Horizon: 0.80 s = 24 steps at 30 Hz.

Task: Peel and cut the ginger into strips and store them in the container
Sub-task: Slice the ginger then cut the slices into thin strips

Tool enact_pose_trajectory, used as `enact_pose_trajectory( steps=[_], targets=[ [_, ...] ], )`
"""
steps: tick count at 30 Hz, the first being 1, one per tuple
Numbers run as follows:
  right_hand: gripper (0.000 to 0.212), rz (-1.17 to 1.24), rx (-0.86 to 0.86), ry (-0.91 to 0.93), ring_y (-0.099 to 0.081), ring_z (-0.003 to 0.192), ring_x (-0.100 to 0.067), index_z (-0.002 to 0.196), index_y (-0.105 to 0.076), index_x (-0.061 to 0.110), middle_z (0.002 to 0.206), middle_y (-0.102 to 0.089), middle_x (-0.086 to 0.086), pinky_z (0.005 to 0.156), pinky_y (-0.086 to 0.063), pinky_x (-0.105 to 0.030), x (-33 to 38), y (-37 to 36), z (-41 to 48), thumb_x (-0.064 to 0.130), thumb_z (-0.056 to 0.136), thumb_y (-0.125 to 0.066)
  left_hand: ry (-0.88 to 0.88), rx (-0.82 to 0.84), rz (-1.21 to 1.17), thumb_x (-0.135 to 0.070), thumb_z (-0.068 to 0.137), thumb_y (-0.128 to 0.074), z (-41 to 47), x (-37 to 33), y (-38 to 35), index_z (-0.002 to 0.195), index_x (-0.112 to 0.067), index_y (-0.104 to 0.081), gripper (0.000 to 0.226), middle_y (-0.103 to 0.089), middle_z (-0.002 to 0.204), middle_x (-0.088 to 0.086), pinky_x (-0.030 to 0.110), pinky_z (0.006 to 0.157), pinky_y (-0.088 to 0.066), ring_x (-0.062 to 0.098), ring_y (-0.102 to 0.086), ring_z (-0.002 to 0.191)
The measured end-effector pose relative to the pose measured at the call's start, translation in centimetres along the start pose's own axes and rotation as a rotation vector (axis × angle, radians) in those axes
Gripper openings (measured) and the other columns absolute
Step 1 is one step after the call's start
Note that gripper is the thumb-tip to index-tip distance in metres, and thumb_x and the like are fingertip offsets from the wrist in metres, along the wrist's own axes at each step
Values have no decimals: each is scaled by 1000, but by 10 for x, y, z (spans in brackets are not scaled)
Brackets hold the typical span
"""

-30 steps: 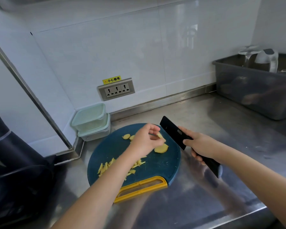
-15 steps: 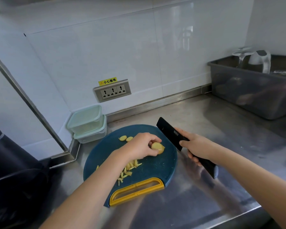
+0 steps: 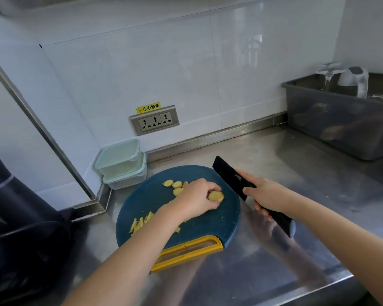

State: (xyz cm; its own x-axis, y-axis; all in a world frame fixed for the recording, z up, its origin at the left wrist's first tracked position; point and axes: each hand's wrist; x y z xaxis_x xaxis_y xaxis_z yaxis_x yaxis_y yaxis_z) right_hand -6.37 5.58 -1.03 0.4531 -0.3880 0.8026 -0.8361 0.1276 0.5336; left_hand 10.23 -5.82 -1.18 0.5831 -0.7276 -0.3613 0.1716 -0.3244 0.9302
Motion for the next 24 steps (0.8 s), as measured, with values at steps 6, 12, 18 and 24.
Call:
enact_pose_trajectory(
  steps=[6, 12, 18, 24],
  targets=[
    [59, -69, 1, 35, -46, 39, -14, 149, -17, 48, 54, -52, -5, 41, -44, -24, 7, -4, -1, 17, 102, -37, 29, 17, -54, -23, 87, -66, 0, 1, 0, 132, -28, -53, 47, -55, 127, 0, 25, 90, -41, 16, -53, 112],
    [59, -101, -8, 61, -48, 39, -12, 149, -18, 50, 56, -53, -5, 41, -45, -24, 10, -6, 0, 18, 103, -37, 93, -63, -210, -20, 86, -67, -6, 15, 28, 137, -31, -46, 56, -54, 130, -4, 24, 87, -42, 7, -56, 105],
    [60, -81, -27, 51, -47, 38, -13, 147, -19, 52, 54, -53, -4, 41, -45, -24, 8, -6, 3, 17, 102, -37, 255, -113, -103, -15, 81, -73, -10, 54, 51, 114, -19, -64, 35, -62, 114, -3, 21, 82, -41, 8, -56, 95],
    [61, -73, -29, 66, -46, 37, -13, 148, -19, 50, 55, -52, -6, 40, -44, -24, 9, -8, 4, 15, 102, -37, 237, -96, -55, -20, 81, -73, -14, 67, 36, 117, -23, -63, 38, -61, 109, -7, 14, 69, -39, 6, -56, 88]
  ],
)
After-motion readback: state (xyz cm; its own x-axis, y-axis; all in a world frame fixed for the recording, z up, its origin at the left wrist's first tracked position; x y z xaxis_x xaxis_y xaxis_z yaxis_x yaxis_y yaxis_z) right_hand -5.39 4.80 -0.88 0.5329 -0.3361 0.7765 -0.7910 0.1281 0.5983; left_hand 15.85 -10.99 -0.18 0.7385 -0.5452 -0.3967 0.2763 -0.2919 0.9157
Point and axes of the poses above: each hand's wrist, its own z-axis towards the middle knuckle, its own y-axis out of the back of the hand, x = y × z
